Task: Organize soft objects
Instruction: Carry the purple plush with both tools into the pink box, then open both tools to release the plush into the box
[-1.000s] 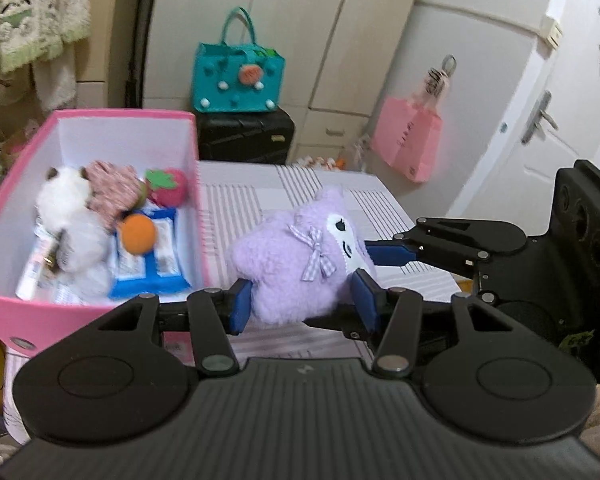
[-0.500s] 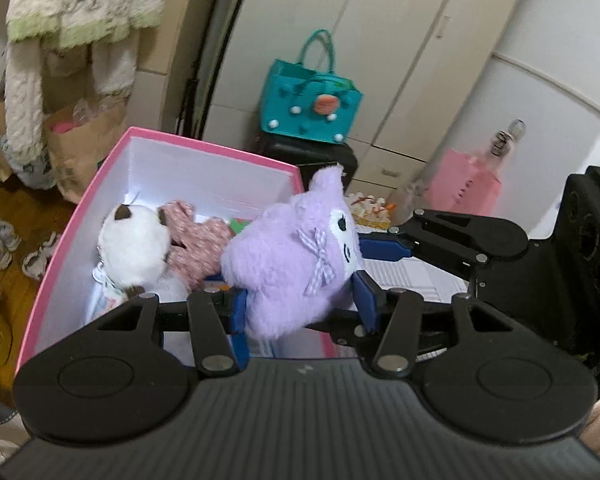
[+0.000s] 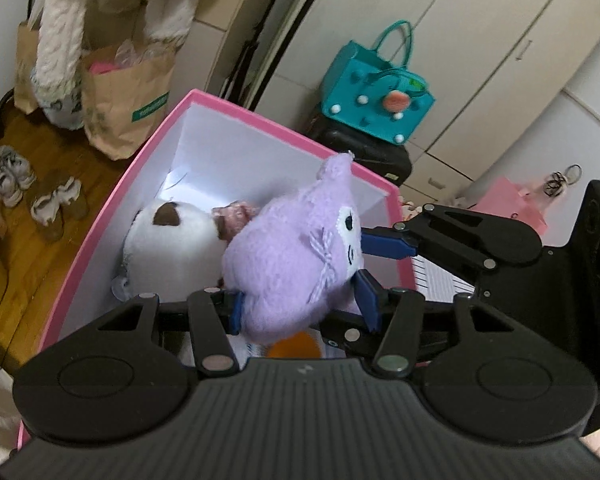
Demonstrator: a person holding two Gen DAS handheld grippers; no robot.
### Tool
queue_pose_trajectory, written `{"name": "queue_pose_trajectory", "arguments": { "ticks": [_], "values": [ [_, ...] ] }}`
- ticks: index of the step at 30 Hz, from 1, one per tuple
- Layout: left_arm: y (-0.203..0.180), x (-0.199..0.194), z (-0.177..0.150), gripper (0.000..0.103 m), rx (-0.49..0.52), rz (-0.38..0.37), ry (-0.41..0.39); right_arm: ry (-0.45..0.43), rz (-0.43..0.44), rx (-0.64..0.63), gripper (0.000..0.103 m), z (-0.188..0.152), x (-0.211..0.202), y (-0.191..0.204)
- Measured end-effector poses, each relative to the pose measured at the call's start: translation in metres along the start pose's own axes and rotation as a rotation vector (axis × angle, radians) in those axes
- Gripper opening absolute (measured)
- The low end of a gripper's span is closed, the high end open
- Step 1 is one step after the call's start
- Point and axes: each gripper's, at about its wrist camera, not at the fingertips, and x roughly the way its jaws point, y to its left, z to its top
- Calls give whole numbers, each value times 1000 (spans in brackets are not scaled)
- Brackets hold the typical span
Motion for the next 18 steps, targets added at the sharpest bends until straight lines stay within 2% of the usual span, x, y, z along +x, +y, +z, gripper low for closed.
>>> {"name": "queue_pose_trajectory", "arguments": {
  "ticks": [3,6,9,12,18],
  "values": [
    [6,10,4,51,4,16,14,38,-15,0,60,1,12,0],
    [10,13,8,50,-12,35,31,93,-85,-12,60,4,24,-2],
    [8,9,9,50,22,89,9,119,-50,-3,60,3,27,-7],
    [11,8,8,45,25,87,17,140,-63,10,65,3,29,-8],
    [2,-2,3,43,90,156,-28,77,-56,12,75,-3,2,0]
  ]
}}
